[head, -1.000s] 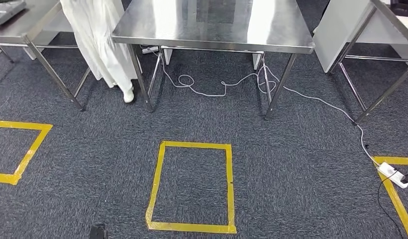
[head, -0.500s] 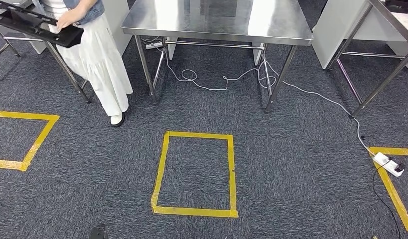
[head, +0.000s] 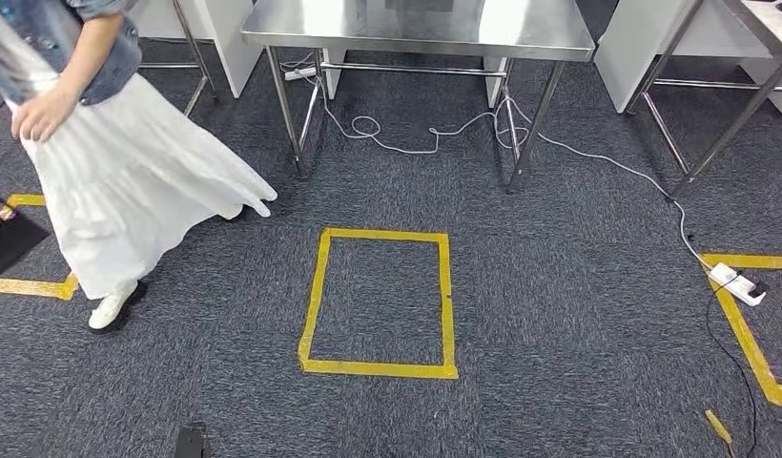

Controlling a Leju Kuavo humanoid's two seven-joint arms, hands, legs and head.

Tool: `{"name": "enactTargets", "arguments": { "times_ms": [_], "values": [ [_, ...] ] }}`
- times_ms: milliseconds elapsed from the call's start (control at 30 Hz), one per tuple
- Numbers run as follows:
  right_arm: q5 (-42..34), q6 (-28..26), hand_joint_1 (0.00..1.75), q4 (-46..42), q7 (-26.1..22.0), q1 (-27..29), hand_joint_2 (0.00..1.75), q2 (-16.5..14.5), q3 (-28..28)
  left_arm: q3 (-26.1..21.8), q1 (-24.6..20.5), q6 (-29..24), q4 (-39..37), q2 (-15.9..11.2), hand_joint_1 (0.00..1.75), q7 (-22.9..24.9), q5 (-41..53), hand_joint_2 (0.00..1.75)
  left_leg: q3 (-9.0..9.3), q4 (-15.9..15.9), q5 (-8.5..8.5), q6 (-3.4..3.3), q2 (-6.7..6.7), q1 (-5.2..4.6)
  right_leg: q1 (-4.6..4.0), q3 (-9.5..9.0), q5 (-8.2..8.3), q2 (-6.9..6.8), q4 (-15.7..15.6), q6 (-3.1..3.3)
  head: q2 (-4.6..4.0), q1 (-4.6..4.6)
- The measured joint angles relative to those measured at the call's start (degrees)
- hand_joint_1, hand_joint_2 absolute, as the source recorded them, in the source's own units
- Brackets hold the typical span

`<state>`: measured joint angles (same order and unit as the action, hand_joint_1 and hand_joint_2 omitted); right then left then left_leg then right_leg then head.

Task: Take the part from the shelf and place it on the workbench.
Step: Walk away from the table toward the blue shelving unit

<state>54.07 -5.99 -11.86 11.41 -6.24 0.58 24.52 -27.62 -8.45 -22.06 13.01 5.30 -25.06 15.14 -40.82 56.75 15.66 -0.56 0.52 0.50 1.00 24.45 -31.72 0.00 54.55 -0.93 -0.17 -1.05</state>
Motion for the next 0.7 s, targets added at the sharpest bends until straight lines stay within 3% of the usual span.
{"name": "enactTargets", "arguments": {
  "times_ms": [33,67,100,133,167,200,233,267,300,367,400,433,500,533,567,633,667,700],
  "values": [
    [0.0,0.0,0.00,0.0,0.0,0.1,1.75,0.0,0.1,0.0,0.1,0.0,0.0,0.0,0.00,0.1,0.0,0.00,-0.36,0.7,1.45,0.31,-0.08,0.18,0.31,0.55,0.76,-0.14,0.0,0.67,0.00,-0.07],
    [0.0,0.0,0.00,0.1,0.0,0.2,1.75,-0.1,0.1,0.0,0.1,0.0,0.0,0.0,0.00,0.1,0.0,0.00,-0.94,2.6,4.25,0.62,-0.16,0.37,0.64,1.30,1.64,-0.29,0.0,1.27,0.00,-0.17],
    [0.0,0.0,0.00,0.1,0.0,0.2,1.75,-0.1,0.2,0.0,0.1,0.0,-0.1,0.0,0.00,0.2,0.1,0.00,-1.70,5.9,8.08,0.92,-0.25,0.55,0.76,2.12,2.50,-0.41,0.0,1.69,0.00,-0.24],
    [0.0,-0.1,0.00,0.1,0.0,0.3,1.75,-0.1,0.2,0.0,0.2,0.0,-0.1,0.0,0.00,0.2,0.1,0.00,-2.32,9.9,11.57,1.24,-0.28,0.65,0.71,2.95,3.31,-0.43,0.0,1.96,0.00,-0.29],
    [0.0,-0.1,0.00,0.1,0.0,0.3,1.75,-0.1,0.3,0.0,0.2,0.0,-0.1,0.0,0.00,0.2,0.2,0.00,-2.68,13.9,13.74,1.54,-0.32,0.75,0.67,3.80,4.09,-0.45,0.1,1.94,0.00,-0.34],
    [0.1,-0.1,0.00,0.1,0.0,0.4,1.75,-0.1,0.3,0.0,0.1,0.0,-0.1,0.0,0.00,0.3,0.3,0.00,-2.48,16.9,14.28,1.78,-0.34,0.89,0.66,4.67,4.84,-0.46,0.2,1.80,0.00,-0.33],
    [0.1,-0.1,0.00,0.1,0.0,0.4,1.75,-0.1,0.3,0.0,0.1,0.0,-0.1,0.0,0.00,0.3,0.3,0.00,-1.52,18.1,13.55,1.97,-0.35,1.05,0.69,5.50,5.50,-0.45,0.4,1.58,0.00,-0.35],
    [0.2,-0.1,0.00,0.1,0.0,0.4,1.75,-0.2,0.3,0.0,0.1,0.0,-0.1,0.0,0.00,0.3,0.3,0.00,0.51,17.2,12.19,2.09,-0.36,1.24,0.76,6.43,6.06,-0.43,0.7,1.24,0.00,-0.36],
    [0.2,-0.1,0.00,0.1,0.0,0.5,1.75,-0.2,0.4,0.0,0.0,0.0,-0.1,-0.1,0.00,0.3,0.3,0.00,3.49,14.3,11.18,2.16,-0.41,1.46,0.82,7.26,6.50,-0.40,1.1,0.86,0.00,-0.37],
    [0.2,-0.1,0.00,0.1,0.1,0.4,1.75,-0.2,0.5,0.0,-0.2,0.0,0.0,-0.1,0.00,0.3,0.4,0.00,9.79,6.3,12.04,1.91,-0.71,1.49,0.70,8.57,7.17,-0.36,1.9,-0.07,0.00,-0.35],
    [0.3,-0.1,0.00,0.1,0.1,0.4,1.75,-0.2,0.6,0.0,-0.3,0.0,0.0,-0.1,0.00,0.3,0.4,0.00,11.54,3.6,12.97,1.59,-0.85,1.34,0.58,8.91,7.54,-0.38,2.1,-0.54,0.00,-0.33],
    [0.3,-0.1,0.00,0.1,0.1,0.4,1.75,-0.2,0.6,0.0,-0.4,0.0,0.0,-0.1,0.00,0.3,0.4,0.00,12.18,2.2,13.59,1.11,-0.94,1.03,0.47,9.12,7.98,-0.41,2.2,-1.06,0.00,-0.28],
    [0.3,-0.1,0.00,0.1,0.1,0.4,1.75,-0.1,0.6,0.0,-0.5,0.0,-0.1,0.0,0.00,0.3,0.4,0.00,11.28,1.7,12.72,-0.27,-0.69,0.58,0.39,9.61,8.70,-0.41,2.1,-2.00,0.00,-0.27],
    [0.3,-0.1,0.00,0.1,0.1,0.4,1.75,-0.1,0.6,0.0,-0.5,0.1,-0.1,0.0,0.00,0.3,0.4,0.00,10.65,1.4,12.07,-1.12,-0.59,0.46,0.40,10.32,8.09,-0.36,2.8,-2.05,0.00,-0.25],
    [0.3,0.0,0.00,0.1,0.2,0.5,1.75,-0.1,0.6,0.0,-0.6,0.1,-0.1,0.0,0.00,0.2,0.4,0.00,9.87,1.1,11.34,-1.90,-0.48,0.41,0.43,11.37,6.58,-0.31,4.5,-1.79,0.00,-0.14],
    [0.3,0.1,0.00,0.2,0.2,0.5,1.75,0.0,0.7,0.0,-0.7,0.1,0.0,0.0,0.00,0.2,0.5,0.00,8.15,0.9,10.03,-2.80,-0.46,0.29,0.57,14.00,1.75,-0.23,10.9,-0.90,0.00,0.14],
    [0.3,0.1,0.00,0.2,0.2,0.5,1.75,0.0,0.7,0.0,-0.7,0.2,0.0,0.0,0.00,0.2,0.5,0.00,7.26,0.9,9.33,-2.90,-0.42,0.19,0.55,15.05,-0.01,-0.22,14.7,-0.85,0.00,0.29],
    [0.3,0.1,0.00,0.2,0.2,0.6,1.75,0.1,0.7,0.0,-0.7,0.2,0.0,0.1,0.00,0.2,0.6,0.00,6.39,0.9,8.66,-2.90,-0.22,0.09,0.52,15.57,-0.64,-0.21,17.7,-1.15,0.00,0.33]
  ]
}}
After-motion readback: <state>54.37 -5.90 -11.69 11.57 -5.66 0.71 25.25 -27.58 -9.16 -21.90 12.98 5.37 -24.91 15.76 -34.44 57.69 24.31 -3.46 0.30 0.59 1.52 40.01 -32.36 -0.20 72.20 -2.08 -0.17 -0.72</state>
